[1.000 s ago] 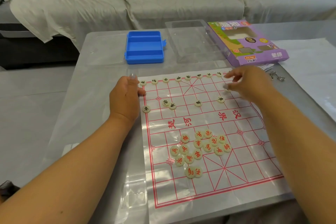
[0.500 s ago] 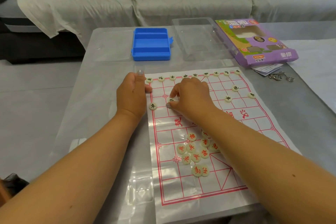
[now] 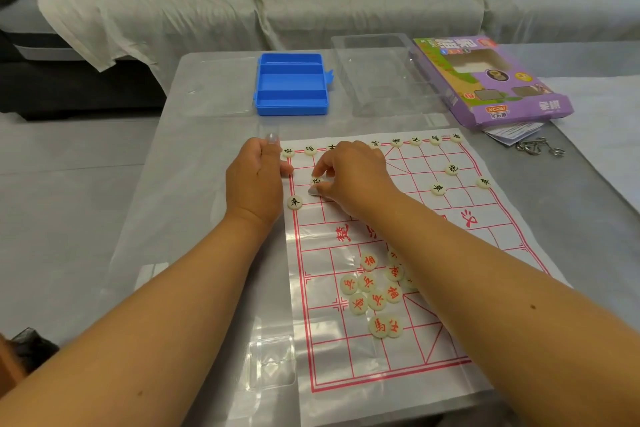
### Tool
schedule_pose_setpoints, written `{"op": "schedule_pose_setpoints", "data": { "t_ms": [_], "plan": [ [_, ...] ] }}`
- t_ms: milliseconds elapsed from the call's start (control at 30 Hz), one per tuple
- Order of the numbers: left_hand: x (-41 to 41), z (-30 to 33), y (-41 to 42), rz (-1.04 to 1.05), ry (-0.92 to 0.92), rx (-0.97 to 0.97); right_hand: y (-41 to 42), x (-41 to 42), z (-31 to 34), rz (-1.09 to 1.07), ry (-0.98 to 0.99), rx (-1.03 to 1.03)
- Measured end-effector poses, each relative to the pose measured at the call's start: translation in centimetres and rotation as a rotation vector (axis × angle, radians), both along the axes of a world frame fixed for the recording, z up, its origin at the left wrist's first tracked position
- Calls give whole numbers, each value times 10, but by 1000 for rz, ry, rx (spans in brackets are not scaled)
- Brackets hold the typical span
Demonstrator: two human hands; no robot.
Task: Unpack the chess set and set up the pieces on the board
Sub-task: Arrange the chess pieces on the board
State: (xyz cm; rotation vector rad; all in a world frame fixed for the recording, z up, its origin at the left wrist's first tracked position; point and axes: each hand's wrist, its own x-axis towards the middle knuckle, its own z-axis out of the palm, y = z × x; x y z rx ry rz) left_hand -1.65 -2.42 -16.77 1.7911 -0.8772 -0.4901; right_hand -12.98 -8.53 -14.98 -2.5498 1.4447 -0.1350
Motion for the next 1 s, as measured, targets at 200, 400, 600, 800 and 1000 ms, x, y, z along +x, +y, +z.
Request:
{"op": "schedule_pose_setpoints", "data": {
  "t_ms": [200,400,600,800,1000],
  "plan": [
    [1,0,1,-10,-7,-2,-10,-30,24,-92,-163,112],
    [1,0,2,-17,-20,0,-2,-52,27,-63,-122,249],
    [2,-2,1,-19,-28,3,8,-48,15,19,-20,162],
    [1,-1,1,-20,-24,-1,7,-47,10,38,-34,111],
    [-1,0,2,-9,-19,6,9,-58,21,12,-99,144]
  ]
}}
